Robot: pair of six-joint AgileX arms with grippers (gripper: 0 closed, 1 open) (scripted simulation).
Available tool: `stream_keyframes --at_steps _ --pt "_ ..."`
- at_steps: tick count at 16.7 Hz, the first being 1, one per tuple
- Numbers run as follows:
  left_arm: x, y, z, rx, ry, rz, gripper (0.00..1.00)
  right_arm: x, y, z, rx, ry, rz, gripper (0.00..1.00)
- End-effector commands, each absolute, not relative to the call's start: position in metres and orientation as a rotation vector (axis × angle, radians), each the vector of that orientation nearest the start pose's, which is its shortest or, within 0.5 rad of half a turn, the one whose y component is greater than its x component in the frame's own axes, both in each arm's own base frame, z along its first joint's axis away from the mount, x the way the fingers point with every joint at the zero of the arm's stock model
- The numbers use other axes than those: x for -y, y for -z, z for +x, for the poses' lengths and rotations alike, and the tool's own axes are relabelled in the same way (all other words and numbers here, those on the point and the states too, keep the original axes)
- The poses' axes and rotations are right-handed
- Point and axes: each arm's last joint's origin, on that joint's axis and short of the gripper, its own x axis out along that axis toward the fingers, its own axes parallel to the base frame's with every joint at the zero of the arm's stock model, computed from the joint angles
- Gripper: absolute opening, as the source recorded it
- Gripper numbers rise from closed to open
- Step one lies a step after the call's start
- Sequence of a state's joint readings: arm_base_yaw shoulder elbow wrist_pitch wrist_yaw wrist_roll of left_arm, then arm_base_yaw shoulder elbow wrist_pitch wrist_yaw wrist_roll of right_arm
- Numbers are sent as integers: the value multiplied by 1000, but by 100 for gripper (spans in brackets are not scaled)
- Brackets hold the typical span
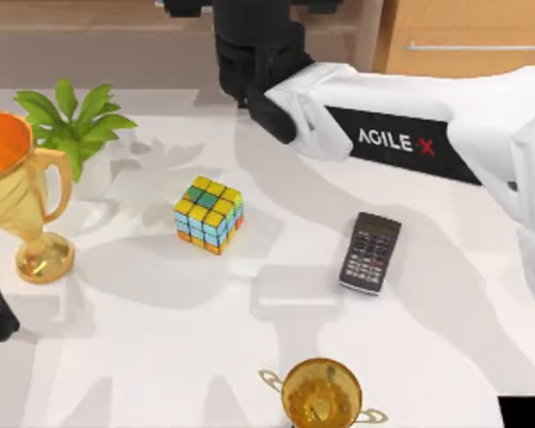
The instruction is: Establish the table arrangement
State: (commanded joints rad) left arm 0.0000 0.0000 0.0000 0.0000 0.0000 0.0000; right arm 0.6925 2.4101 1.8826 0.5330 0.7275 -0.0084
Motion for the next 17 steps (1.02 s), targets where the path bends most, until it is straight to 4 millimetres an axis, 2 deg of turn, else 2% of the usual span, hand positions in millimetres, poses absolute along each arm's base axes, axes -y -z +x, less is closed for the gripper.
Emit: stream_keyframes --at_steps 3,16,17 --pt "1 -160 106 0 0 0 100 -345 -205 436 11 7 -13 100" --pt "1 -160 106 0 0 0 100 -345 -205 436 11 7 -13 2" --pt "1 -160 106 0 0 0 100 -345 -205 436 11 7 -13 0"
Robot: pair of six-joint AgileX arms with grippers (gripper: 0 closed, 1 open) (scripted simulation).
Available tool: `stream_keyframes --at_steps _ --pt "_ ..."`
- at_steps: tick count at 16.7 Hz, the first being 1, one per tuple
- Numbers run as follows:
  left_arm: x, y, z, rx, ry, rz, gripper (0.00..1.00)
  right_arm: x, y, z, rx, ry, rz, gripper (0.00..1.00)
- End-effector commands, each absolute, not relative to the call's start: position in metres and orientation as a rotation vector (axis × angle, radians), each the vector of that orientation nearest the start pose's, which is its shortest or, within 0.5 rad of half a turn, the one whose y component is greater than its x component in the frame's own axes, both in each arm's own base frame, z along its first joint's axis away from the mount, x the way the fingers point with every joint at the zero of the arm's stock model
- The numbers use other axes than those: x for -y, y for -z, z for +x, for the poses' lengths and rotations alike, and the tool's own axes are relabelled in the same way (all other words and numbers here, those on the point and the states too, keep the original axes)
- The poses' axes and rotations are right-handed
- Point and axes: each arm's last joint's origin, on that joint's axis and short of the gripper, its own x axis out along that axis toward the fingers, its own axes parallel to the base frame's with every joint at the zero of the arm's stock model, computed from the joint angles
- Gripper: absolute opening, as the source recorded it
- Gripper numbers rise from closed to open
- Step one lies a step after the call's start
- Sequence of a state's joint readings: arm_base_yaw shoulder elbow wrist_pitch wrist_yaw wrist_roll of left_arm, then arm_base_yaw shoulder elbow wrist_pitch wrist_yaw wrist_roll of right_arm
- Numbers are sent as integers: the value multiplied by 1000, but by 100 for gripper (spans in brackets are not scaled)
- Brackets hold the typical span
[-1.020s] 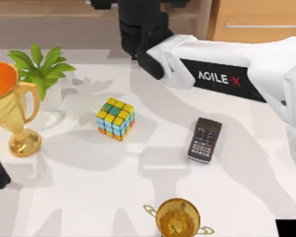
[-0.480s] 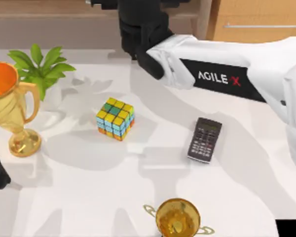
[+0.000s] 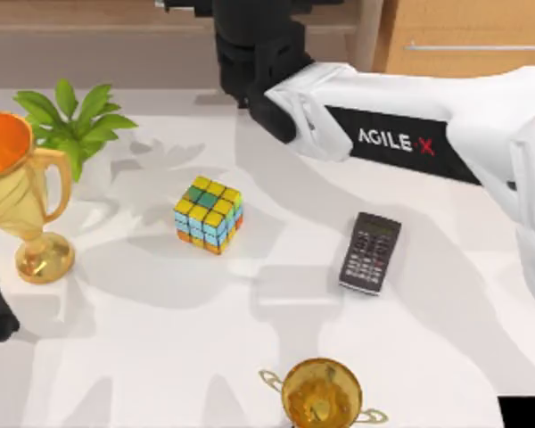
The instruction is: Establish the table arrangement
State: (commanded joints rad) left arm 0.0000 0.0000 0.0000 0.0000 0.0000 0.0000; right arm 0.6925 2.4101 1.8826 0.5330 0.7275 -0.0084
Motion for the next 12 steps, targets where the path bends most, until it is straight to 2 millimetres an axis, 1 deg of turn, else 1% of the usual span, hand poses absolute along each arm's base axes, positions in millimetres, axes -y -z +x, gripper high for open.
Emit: stream_keyframes --at_steps 9,12 --pt "1 -160 106 0 0 0 100 -346 -206 434 11 4 -11 0" --pt "1 -160 106 0 0 0 100 -346 -209 423 7 7 -15 0"
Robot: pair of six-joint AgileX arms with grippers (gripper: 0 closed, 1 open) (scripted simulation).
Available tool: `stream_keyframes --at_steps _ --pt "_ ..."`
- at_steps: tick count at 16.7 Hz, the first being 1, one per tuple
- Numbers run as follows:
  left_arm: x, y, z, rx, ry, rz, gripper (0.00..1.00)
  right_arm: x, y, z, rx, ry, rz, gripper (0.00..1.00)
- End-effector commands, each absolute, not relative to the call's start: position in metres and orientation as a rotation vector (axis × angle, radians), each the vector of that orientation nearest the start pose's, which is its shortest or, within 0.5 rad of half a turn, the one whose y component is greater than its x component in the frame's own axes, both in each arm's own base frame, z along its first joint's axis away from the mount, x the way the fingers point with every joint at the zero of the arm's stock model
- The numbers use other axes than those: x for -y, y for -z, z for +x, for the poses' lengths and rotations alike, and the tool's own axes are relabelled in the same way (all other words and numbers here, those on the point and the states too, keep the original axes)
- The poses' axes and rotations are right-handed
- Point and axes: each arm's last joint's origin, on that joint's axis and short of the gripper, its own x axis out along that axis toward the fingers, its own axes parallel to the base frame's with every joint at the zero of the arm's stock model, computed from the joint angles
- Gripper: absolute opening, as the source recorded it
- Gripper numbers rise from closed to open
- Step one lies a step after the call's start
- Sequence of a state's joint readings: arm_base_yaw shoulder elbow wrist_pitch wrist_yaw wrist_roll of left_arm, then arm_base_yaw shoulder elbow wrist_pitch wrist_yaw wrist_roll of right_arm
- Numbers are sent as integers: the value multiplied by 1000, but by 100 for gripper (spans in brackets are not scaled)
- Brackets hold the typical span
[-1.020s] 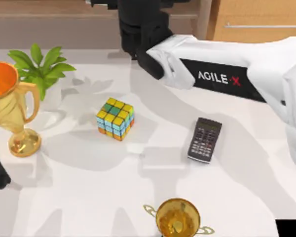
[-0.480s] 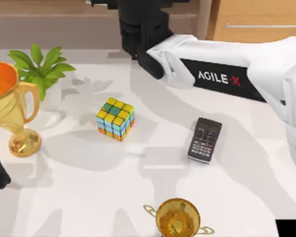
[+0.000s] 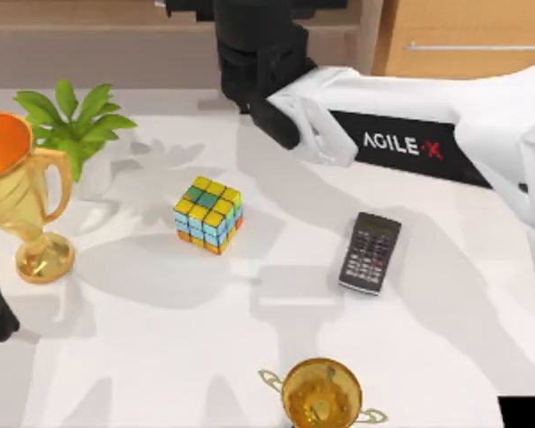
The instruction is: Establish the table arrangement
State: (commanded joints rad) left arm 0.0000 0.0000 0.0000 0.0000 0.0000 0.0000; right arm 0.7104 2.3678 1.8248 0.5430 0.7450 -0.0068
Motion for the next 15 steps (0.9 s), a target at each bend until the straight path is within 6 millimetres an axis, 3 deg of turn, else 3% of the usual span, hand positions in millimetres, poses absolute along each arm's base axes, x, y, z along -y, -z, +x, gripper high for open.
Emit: stream_keyframes --at_steps 5,11,15 --pt "1 -160 106 0 0 0 100 -346 -220 397 12 4 -11 0" --pt "1 -160 106 0 0 0 100 -343 -220 397 9 6 -8 0" --pt "1 -160 106 0 0 0 100 -319 -227 393 -7 -14 40 0"
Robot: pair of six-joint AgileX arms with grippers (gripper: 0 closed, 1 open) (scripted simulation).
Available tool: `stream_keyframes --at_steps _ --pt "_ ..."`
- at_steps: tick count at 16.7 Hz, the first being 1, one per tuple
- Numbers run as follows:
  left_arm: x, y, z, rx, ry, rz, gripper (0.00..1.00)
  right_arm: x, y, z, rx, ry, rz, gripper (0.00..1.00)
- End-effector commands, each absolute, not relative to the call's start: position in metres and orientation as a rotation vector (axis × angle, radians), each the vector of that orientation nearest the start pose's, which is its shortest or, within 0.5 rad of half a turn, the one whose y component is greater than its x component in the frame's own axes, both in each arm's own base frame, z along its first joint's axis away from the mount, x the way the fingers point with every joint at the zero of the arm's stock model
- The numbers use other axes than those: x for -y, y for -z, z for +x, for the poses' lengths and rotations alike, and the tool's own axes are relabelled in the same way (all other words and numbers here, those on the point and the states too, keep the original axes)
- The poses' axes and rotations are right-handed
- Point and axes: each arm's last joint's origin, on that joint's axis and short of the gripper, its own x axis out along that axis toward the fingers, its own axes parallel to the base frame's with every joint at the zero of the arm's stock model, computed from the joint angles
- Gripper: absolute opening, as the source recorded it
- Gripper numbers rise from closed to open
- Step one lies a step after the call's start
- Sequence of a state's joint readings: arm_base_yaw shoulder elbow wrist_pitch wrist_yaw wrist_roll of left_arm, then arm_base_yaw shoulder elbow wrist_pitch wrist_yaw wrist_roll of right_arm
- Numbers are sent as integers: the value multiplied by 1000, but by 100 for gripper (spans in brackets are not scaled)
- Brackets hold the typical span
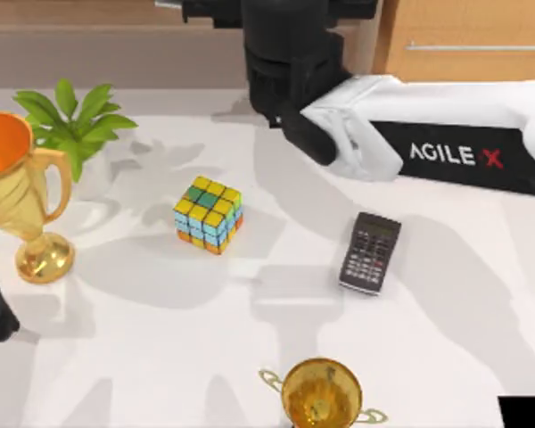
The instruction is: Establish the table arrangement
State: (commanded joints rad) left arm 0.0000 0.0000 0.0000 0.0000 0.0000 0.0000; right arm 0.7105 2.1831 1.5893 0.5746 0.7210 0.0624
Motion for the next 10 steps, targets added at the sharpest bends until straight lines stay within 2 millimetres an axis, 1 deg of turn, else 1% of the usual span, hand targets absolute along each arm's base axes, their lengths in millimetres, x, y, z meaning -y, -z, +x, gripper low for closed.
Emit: stream_keyframes --at_steps 3,6,8,10 --pt "1 -160 106 0 0 0 100 -291 -234 379 -34 -74 114 0" --pt "1 -160 106 0 0 0 100 -261 -242 354 -74 -179 221 0" --pt "1 -160 106 0 0 0 100 -241 -240 335 -126 -263 298 0" --pt "1 -160 106 0 0 0 100 -221 -230 316 -208 -344 375 0"
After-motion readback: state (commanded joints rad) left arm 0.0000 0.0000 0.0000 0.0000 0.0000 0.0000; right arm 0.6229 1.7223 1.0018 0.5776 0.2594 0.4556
